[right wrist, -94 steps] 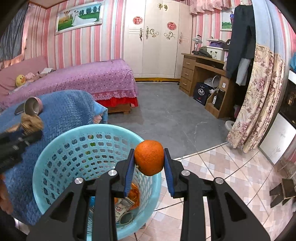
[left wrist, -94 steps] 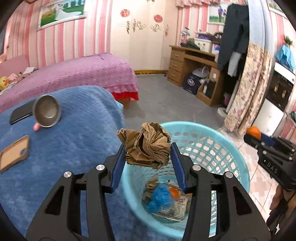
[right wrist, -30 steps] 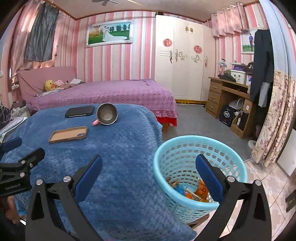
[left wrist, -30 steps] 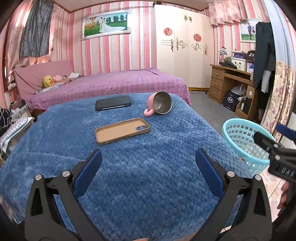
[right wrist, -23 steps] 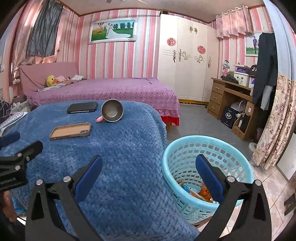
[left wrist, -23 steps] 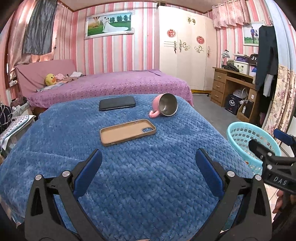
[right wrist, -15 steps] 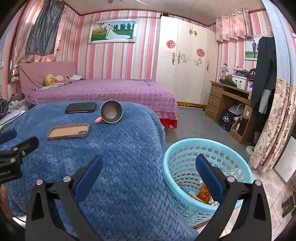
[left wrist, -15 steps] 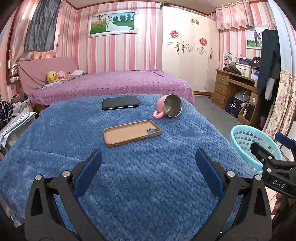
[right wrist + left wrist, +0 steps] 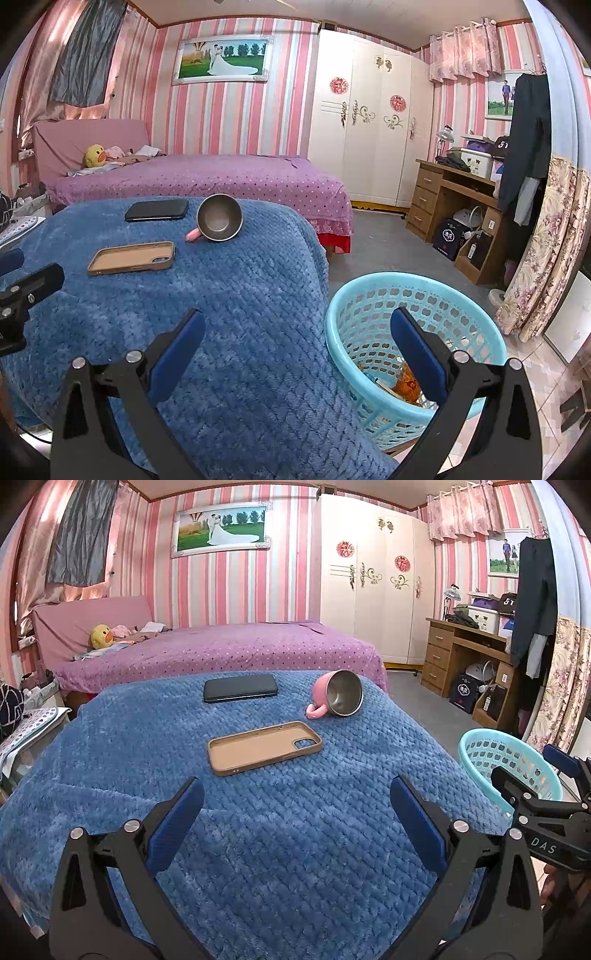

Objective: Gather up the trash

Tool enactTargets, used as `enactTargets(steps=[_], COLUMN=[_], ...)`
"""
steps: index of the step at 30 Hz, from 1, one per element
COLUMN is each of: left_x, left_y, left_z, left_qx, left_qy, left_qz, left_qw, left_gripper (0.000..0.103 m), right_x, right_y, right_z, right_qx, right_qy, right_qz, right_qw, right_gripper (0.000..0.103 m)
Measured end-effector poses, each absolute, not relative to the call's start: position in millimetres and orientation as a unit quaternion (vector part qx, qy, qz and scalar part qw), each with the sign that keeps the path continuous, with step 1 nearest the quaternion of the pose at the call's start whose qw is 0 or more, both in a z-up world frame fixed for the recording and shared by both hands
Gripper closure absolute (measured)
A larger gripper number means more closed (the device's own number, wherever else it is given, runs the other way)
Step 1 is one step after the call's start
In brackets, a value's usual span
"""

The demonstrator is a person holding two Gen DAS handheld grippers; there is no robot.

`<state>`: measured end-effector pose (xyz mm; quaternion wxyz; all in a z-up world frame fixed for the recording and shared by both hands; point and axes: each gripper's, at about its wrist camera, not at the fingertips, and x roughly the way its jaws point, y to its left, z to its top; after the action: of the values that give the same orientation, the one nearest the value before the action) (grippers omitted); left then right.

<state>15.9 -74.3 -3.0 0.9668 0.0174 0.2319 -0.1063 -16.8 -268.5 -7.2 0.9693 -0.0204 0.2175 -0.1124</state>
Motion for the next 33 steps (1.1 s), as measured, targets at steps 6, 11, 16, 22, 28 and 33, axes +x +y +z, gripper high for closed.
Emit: enactTargets(steps=[6,11,16,22,28,33], left_x=[16.1,16.4,18.5,18.8,19.0,19.2], left_y=[-73.3,-72.2,-69.4,-68.2,-67.9,-67.0], left_z=[-2.5,-2.7,-4.0,-4.1,-4.6,-5.6], left_qx=[0.018,0.019,0.016,0.017,0.015,0.014], left_qy=[0.232,0.23,0.232,0.23,0.232,0.233], left_qz=[-0.105,-0.104,-0.101,-0.1,-0.099,-0.098], left_qw=[0.967,0.967,0.967,0.968,0.967,0.967], left_gripper=[0.006,0.006,0.006,0.006,0.006,0.006], right_x=[-15.9,-16.4,-16.5,-15.8,-15.9,-15.3], right_y=[-267.2,-265.7,-264.3,-262.3,-261.4,-260.5], right_z=[-7.5,-8.1,-8.2,-7.1,-6.7,-6.6], right_qx=[-0.024,-0.026,-0.028,-0.029,-0.028,-0.028], right_qy=[0.218,0.216,0.218,0.217,0.215,0.215], right_qz=[-0.113,-0.114,-0.113,-0.111,-0.11,-0.11], right_qw=[0.969,0.969,0.969,0.969,0.97,0.97], right_gripper=[0.005,0.005,0.005,0.005,0.005,0.005])
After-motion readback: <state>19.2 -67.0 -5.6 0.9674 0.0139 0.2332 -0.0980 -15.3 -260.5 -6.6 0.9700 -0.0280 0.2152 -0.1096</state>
